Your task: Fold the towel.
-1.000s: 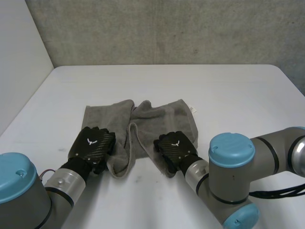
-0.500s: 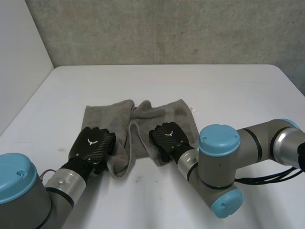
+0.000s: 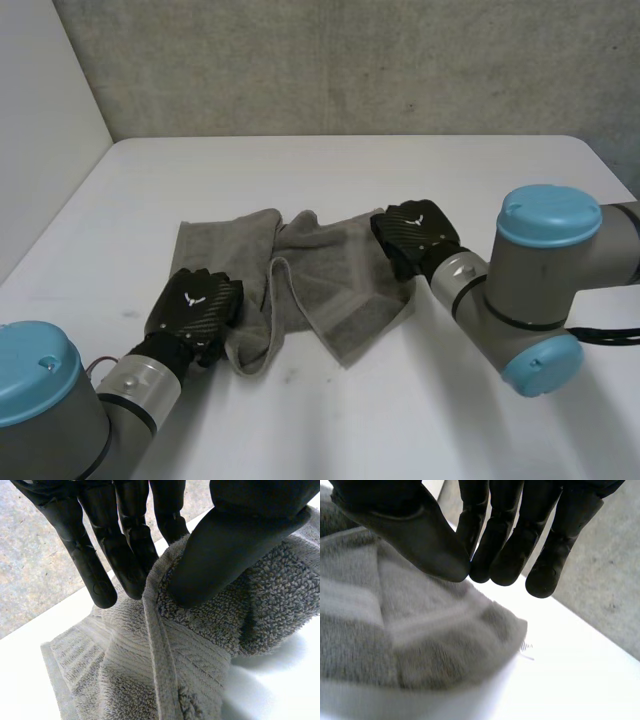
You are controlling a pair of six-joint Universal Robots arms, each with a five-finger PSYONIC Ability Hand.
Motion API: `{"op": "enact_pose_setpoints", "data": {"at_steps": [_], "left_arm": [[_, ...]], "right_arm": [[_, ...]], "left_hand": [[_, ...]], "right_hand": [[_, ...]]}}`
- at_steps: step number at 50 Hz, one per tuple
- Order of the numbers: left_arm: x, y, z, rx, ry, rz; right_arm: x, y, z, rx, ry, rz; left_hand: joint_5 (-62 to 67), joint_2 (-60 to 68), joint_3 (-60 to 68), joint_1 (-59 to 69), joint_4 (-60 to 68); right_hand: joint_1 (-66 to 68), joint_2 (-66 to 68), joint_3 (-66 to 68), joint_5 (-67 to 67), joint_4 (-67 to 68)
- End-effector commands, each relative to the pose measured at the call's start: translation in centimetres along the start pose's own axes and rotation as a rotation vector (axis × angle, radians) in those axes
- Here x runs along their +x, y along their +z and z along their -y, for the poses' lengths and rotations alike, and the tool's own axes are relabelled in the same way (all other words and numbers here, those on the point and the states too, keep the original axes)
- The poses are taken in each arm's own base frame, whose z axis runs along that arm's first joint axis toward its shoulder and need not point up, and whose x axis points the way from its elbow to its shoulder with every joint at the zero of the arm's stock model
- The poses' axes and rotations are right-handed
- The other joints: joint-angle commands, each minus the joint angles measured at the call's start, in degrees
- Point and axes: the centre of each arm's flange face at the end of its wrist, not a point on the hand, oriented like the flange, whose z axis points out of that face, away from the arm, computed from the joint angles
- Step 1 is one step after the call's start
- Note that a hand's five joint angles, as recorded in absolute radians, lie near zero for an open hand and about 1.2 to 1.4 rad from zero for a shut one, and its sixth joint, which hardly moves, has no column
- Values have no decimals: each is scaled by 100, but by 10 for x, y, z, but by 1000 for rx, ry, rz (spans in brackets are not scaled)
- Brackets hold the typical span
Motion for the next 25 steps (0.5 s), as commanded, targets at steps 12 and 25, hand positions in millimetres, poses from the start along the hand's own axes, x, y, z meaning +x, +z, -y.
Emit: {"op": "enact_pose_setpoints", "data": {"at_steps": [12, 25], "left_arm": [[0, 0, 0, 0, 0, 1], [0, 0, 0, -2, -2, 1]], "right_arm": [[-61, -36, -42, -91, 59, 209], [-74, -28, -52, -54, 35, 225]], "left_hand": [[1113, 1026, 1034, 1193, 1015], [1113, 1026, 1034, 1193, 1015]], "right_hand": [[-5440, -5376, -5397, -5503, -5452], [-4313, -4250, -4270, -4376, -4325]]}}
